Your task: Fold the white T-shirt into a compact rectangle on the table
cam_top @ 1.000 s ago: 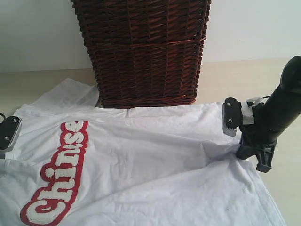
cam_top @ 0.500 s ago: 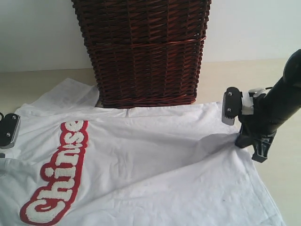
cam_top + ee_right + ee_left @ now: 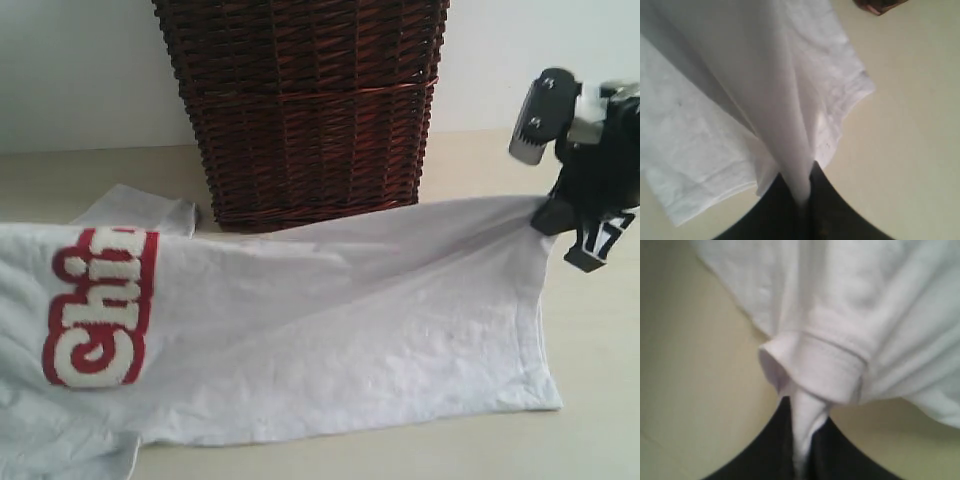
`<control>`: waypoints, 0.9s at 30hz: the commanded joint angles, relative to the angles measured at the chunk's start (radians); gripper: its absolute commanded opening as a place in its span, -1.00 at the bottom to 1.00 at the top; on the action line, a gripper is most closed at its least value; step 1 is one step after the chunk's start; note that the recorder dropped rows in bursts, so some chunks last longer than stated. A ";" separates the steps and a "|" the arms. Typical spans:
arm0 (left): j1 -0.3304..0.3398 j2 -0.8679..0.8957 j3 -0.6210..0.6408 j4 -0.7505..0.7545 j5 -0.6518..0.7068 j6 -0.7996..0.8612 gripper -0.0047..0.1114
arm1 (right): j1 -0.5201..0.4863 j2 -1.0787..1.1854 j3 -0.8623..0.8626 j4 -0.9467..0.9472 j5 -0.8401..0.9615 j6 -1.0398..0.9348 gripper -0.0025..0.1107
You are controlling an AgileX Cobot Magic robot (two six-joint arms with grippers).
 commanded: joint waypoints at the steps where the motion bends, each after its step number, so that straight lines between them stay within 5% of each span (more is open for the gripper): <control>1: 0.000 -0.221 0.001 0.118 0.069 -0.177 -0.92 | -0.004 -0.181 -0.006 -0.037 0.092 0.111 -0.96; 7: 0.002 -0.468 0.001 0.173 0.128 -0.318 -0.92 | -0.004 -0.433 -0.006 -0.093 0.184 0.256 -0.96; 15: 0.002 -0.793 0.001 -0.015 0.122 -0.351 -0.92 | 0.010 -0.745 -0.006 -0.291 0.269 0.615 -0.96; 27: 0.002 -0.979 -0.185 -0.054 0.287 -0.353 -0.92 | 0.070 -1.022 -0.006 -0.297 0.391 0.599 -0.96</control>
